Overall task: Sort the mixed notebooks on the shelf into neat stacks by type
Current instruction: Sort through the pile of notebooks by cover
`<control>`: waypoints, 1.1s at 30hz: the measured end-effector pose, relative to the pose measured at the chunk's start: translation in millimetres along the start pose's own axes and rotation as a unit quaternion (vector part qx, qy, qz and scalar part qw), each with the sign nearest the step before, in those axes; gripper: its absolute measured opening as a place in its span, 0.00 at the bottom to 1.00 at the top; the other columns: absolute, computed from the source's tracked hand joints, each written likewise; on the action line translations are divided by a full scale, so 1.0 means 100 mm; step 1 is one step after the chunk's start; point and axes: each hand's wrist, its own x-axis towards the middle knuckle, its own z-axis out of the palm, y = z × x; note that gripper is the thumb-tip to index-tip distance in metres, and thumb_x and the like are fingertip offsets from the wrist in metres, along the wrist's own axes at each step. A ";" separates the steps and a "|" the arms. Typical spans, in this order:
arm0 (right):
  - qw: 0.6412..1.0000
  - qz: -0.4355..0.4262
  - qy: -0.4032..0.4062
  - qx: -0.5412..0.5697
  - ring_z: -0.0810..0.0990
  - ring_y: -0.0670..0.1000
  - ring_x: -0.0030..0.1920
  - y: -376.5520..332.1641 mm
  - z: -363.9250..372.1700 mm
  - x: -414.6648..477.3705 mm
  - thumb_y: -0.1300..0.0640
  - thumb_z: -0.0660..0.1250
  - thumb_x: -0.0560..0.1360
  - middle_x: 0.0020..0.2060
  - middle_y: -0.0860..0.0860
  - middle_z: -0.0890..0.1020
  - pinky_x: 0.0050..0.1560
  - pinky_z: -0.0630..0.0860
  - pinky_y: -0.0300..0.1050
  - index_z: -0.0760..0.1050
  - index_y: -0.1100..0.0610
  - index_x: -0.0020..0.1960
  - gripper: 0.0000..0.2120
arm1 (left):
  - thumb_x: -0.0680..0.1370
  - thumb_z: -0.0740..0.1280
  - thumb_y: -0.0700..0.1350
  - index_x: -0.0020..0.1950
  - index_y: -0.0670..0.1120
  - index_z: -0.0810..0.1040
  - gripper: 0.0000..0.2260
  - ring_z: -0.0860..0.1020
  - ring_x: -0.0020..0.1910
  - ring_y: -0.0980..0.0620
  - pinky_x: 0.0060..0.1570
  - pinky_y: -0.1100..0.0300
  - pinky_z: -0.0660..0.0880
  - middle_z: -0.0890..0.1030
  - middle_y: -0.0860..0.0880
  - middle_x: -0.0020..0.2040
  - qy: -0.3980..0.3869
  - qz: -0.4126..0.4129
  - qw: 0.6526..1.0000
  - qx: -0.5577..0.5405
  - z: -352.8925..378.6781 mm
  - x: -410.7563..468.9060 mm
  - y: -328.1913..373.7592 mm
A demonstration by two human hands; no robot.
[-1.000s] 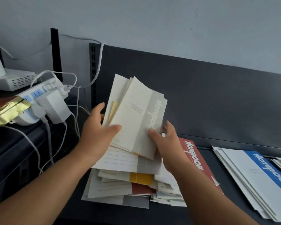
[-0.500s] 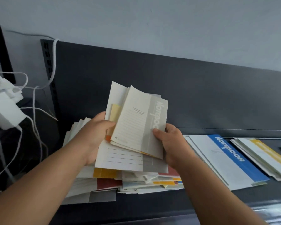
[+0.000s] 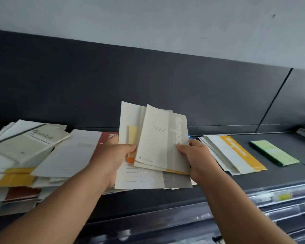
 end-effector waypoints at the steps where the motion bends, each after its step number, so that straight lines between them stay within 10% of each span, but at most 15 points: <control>1: 1.000 0.003 0.000 0.002 0.84 0.55 0.43 -0.01 -0.14 0.02 0.64 0.67 0.77 0.44 0.55 0.85 0.45 0.81 0.51 0.78 0.58 0.51 0.05 | 0.77 0.67 0.34 0.52 0.47 0.79 0.09 0.83 0.44 0.42 0.42 0.48 0.79 0.84 0.43 0.44 0.003 -0.002 1.000 -0.002 0.14 -0.01 -0.02; 19: 0.998 0.029 0.053 0.012 0.83 0.58 0.50 0.08 -1.51 0.70 0.62 0.68 0.77 0.50 0.54 0.83 0.50 0.81 0.60 0.75 0.54 0.57 0.09 | 0.77 0.67 0.37 0.50 0.54 0.78 0.11 0.80 0.51 0.49 0.57 0.46 0.75 0.83 0.52 0.48 0.002 0.047 0.995 0.084 1.49 0.40 -0.19; 33: 0.985 -0.009 0.033 -0.167 0.81 0.59 0.47 -0.06 -2.92 1.78 0.61 0.68 0.76 0.46 0.55 0.83 0.51 0.79 0.55 0.78 0.58 0.52 0.05 | 0.78 0.65 0.36 0.53 0.50 0.78 0.10 0.81 0.42 0.47 0.34 0.56 0.74 0.83 0.46 0.46 0.138 0.037 0.988 0.053 2.33 0.53 -0.24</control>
